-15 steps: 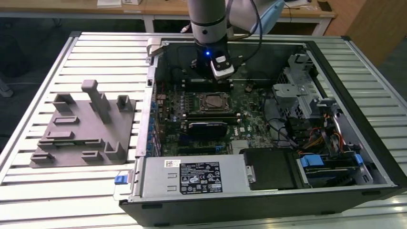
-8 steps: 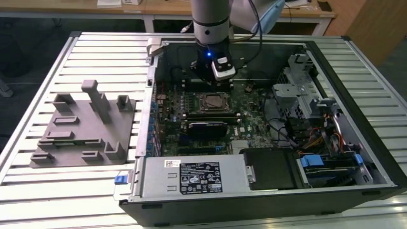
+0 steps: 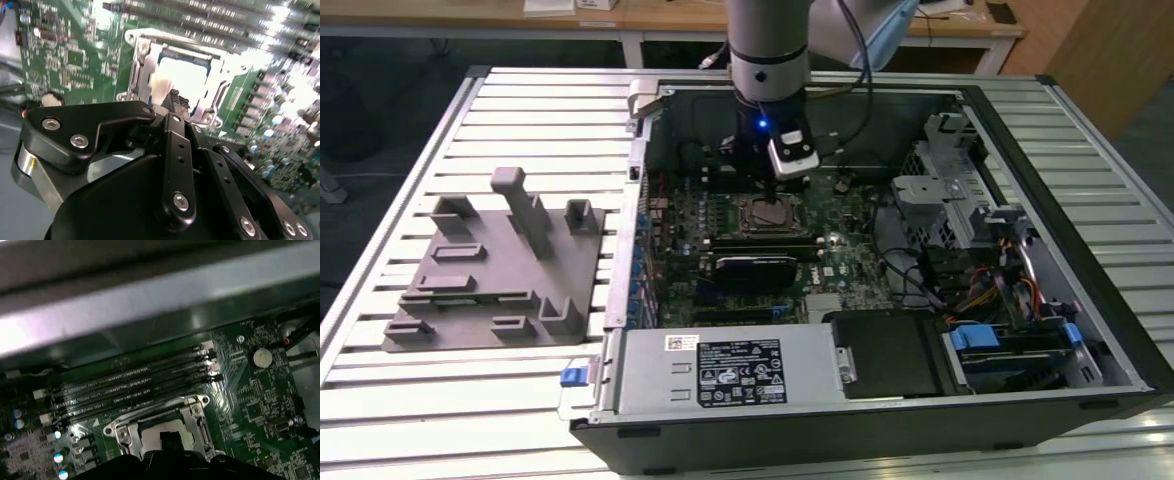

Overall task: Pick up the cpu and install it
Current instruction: 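Install the first cpu locking lever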

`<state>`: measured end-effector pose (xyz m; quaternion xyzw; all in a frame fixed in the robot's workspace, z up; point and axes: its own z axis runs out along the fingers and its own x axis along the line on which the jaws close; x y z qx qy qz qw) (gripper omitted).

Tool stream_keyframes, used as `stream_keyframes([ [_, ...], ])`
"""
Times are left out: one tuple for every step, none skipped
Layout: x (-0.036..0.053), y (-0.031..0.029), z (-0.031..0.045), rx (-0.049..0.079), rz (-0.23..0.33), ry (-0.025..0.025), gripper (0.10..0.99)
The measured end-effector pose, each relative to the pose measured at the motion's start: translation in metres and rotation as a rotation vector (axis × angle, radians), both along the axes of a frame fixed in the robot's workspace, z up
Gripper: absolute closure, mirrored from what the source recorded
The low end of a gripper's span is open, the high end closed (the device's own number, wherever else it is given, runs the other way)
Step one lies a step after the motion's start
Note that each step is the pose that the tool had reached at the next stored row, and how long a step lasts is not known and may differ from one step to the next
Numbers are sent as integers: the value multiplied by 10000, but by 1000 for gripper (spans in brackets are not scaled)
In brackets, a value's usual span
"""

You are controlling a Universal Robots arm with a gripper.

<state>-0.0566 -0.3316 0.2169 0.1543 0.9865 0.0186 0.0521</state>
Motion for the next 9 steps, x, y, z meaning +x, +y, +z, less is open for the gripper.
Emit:
stream_keyframes([
  [4, -22, 0, -11, 0, 29, 980],
  [9, -40, 0, -28, 0, 65, 980],
  [15, -55, -1, -51, 0, 110, 980],
  [20, -64, -2, -82, 0, 161, 980],
  [24, -70, -2, -133, 0, 212, 980],
  [24, -73, -1, -188, -1, 245, 980],
  [24, -73, -1, -213, -2, 252, 980],
  [24, -73, -1, -214, -2, 252, 980],
  [24, -73, -1, -216, -1, 252, 980],
])
